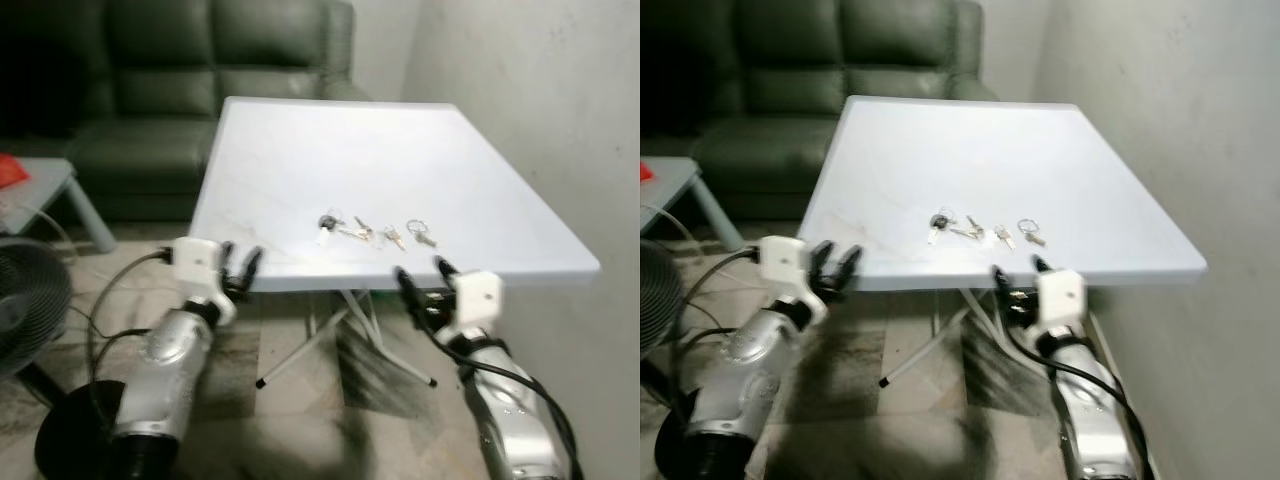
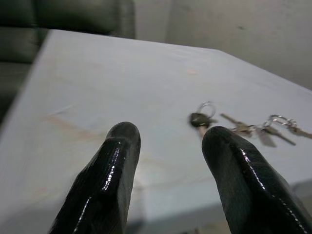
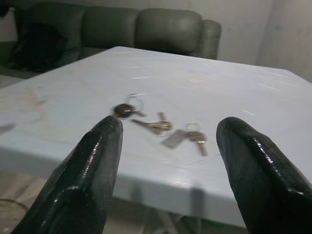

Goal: Hang keys on a hook

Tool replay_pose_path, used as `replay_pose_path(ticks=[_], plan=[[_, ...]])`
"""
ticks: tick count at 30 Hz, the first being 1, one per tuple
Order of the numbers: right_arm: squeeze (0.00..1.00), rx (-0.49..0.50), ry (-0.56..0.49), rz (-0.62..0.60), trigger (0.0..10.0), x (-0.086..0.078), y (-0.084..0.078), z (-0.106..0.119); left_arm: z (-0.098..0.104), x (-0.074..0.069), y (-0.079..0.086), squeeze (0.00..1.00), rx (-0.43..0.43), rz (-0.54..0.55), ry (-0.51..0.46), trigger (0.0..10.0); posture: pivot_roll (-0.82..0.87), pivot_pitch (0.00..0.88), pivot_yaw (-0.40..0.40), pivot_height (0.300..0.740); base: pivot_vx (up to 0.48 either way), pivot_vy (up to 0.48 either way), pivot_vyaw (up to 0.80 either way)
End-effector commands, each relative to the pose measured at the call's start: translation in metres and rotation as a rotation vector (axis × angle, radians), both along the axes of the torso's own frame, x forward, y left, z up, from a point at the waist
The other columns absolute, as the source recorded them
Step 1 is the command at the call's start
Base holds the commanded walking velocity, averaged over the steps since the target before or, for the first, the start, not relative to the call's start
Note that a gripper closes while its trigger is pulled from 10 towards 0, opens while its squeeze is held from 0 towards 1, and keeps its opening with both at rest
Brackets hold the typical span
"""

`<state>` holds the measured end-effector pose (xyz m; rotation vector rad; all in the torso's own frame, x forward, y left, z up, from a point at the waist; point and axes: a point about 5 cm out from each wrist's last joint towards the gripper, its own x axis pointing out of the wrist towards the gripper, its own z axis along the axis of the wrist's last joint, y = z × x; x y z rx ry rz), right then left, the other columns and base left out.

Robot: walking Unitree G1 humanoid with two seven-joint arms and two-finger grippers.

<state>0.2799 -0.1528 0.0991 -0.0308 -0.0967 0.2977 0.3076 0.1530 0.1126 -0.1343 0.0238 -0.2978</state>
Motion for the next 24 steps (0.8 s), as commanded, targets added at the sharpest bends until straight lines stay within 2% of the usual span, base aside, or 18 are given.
replay_pose_path(ticks=[1,14,21,24], plan=[[0.0,-0.017,-0.014,-0.012,10.0,0.0001,-0.0078,0.0032,0.0046,0.0015,-0.0109,0.0,0.002,-0.04,-0.017,10.0,-0.11,0.0,-0.016,0.74,0.386,0.0,0.0],[0.0,-0.026,-0.014,0.004,10.0,0.0008,-0.0063,0.0028,0.0048,0.0013,-0.0103,0.0,0.003,-0.037,-0.017,10.0,-0.11,0.0,-0.021,0.74,0.383,0.0,0.0],[0.0,-0.035,-0.014,0.015,10.0,0.0007,-0.0057,0.0028,0.0048,0.0016,-0.0112,0.0,-0.009,-0.036,-0.015,10.0,-0.11,0.0,-0.021,0.74,0.293,0.371,0.0],[0.0,-0.036,-0.013,0.017,10.0,0.0008,-0.0052,0.0025,0.0045,0.0015,-0.012,0.0,-0.003,-0.035,-0.02,10.0,-0.11,0.0,-0.022,0.74,0.0,0.364,0.0]])
